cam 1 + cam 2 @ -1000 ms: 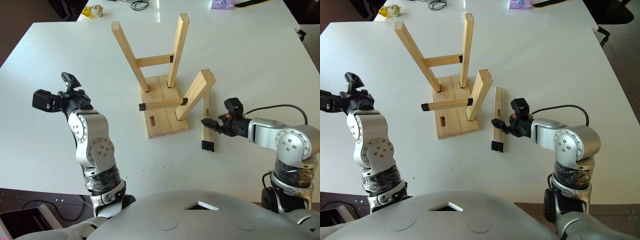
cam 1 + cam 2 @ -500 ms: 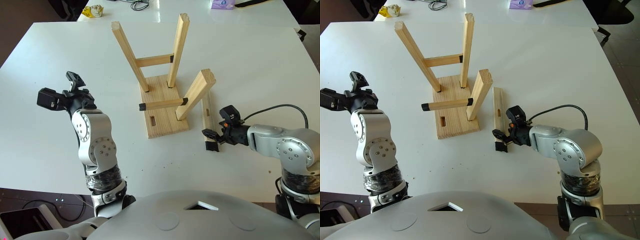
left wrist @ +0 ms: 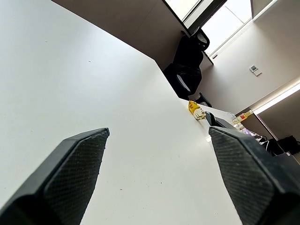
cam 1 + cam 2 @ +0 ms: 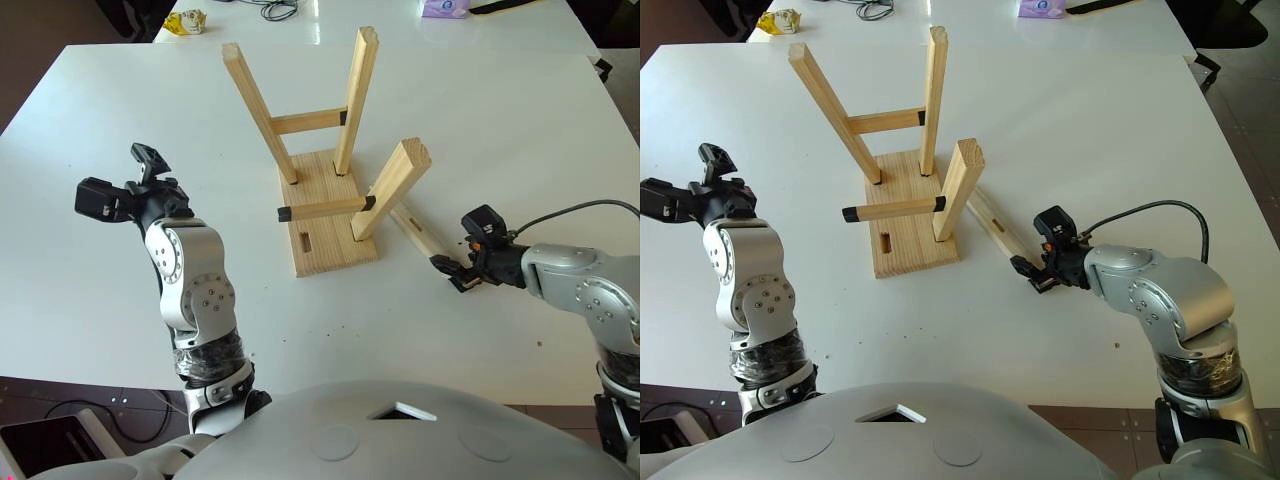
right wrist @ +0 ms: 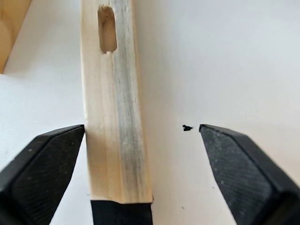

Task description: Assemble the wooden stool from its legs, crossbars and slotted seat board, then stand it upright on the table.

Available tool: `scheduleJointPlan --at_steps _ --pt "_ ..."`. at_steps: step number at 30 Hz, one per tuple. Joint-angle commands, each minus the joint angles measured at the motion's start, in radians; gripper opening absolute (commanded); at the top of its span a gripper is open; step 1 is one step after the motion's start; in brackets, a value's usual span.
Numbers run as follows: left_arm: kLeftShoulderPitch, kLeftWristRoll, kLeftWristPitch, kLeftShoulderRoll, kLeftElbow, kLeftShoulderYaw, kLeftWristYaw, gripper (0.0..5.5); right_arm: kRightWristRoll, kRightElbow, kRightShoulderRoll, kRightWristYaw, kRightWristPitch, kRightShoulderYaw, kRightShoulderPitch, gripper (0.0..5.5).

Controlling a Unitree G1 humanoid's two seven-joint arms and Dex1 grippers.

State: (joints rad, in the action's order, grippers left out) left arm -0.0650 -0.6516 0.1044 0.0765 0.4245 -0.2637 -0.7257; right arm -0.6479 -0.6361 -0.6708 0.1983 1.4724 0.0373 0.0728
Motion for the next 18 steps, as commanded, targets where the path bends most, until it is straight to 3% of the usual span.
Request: scheduleJointPlan --at_steps 1,15,18 --pt "-0.012 0.000 -0.012 0.116 -0.008 0.016 -0.012 3.95 0.035 0.051 0.002 0.035 -0.057 0.041 -0.013 4.15" --pt "0.011 0.040 0.053 0.069 0.051 0.043 -0.030 3.95 0.148 0.121 -0.063 0.157 -0.267 0.102 -0.061 2.07" --pt "0.031 0.024 0.051 0.064 0.084 0.017 -0.027 3.95 0.178 0.188 -0.051 0.217 -0.359 0.144 -0.003 2.04"
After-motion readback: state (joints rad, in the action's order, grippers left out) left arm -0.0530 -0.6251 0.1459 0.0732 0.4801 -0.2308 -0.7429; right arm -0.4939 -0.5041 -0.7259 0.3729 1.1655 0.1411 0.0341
